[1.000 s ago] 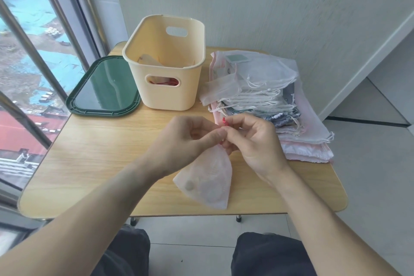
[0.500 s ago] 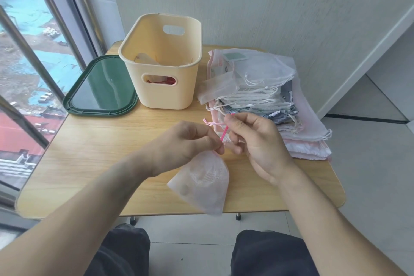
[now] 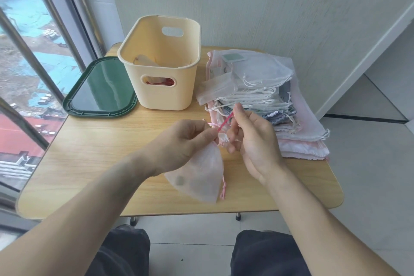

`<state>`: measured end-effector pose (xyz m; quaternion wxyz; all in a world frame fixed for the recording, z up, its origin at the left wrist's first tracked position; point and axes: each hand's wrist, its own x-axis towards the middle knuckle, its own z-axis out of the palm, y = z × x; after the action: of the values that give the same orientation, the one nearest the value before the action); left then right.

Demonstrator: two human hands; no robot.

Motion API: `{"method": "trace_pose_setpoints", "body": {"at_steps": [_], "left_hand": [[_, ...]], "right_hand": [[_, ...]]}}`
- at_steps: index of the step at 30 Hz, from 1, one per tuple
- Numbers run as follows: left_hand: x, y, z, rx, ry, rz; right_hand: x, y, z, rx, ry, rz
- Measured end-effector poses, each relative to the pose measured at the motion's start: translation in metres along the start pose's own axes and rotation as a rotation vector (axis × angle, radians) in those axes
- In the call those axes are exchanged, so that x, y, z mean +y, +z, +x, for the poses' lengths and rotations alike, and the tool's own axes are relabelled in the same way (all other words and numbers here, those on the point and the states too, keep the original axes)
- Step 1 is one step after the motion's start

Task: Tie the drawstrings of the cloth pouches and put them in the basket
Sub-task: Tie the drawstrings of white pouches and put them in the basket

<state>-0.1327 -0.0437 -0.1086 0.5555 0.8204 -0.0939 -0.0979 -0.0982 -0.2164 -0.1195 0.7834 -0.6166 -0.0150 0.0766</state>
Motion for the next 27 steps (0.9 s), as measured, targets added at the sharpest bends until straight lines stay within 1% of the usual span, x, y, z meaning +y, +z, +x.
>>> {"method": "trace_pose_setpoints", "body": {"at_steps": [2, 6, 9, 11, 12, 14, 15, 16, 17, 19, 22, 25, 26, 27], "left_hand": [[0.004, 0.000, 0.000, 0.166, 0.005, -0.077], [0.020, -0.020, 0.003, 0.475, 0.090, -0.137], [0.035, -0.050, 0.011, 0.615, 0.147, -0.287], [0.048, -0.075, 0.023, 0.706, 0.200, -0.311], [0.058, -0.090, 0.030, 0.785, 0.230, -0.246], [0.079, -0.115, 0.045, 0.972, 0.305, -0.012], [0.087, -0.122, 0.051, 1.033, 0.345, 0.112], [0.094, -0.129, 0.061, 1.052, 0.373, 0.219], [0.094, -0.131, 0.071, 1.036, 0.369, 0.303], [0.086, -0.134, 0.095, 0.919, 0.266, 0.490], [0.056, -0.127, 0.123, 0.616, 0.023, 0.795], [0.037, -0.117, 0.131, 0.349, -0.188, 0.881], [0.036, -0.117, 0.131, 0.285, -0.238, 0.873], [0.037, -0.117, 0.131, 0.262, -0.270, 0.850]], "right_hand": [[-0.001, -0.002, 0.002, 0.008, -0.019, -0.029], [0.002, -0.004, 0.007, 0.136, -0.099, -0.101], [0.003, -0.004, 0.007, 0.183, -0.122, -0.106], [0.004, -0.002, 0.007, 0.184, -0.120, -0.097], [0.005, 0.000, 0.008, 0.180, -0.122, -0.095], [0.005, 0.003, 0.008, 0.174, -0.122, -0.096], [0.005, 0.004, 0.008, 0.178, -0.119, -0.096], [0.004, 0.005, 0.009, 0.182, -0.115, -0.097], [0.004, 0.006, 0.009, 0.189, -0.111, -0.099], [0.003, 0.006, 0.010, 0.196, -0.118, -0.095], [0.001, 0.007, 0.011, 0.194, -0.130, -0.097], [0.000, 0.007, 0.013, 0.186, -0.128, -0.096], [0.000, 0.007, 0.013, 0.184, -0.126, -0.097], [0.000, 0.007, 0.013, 0.184, -0.123, -0.100]]}}
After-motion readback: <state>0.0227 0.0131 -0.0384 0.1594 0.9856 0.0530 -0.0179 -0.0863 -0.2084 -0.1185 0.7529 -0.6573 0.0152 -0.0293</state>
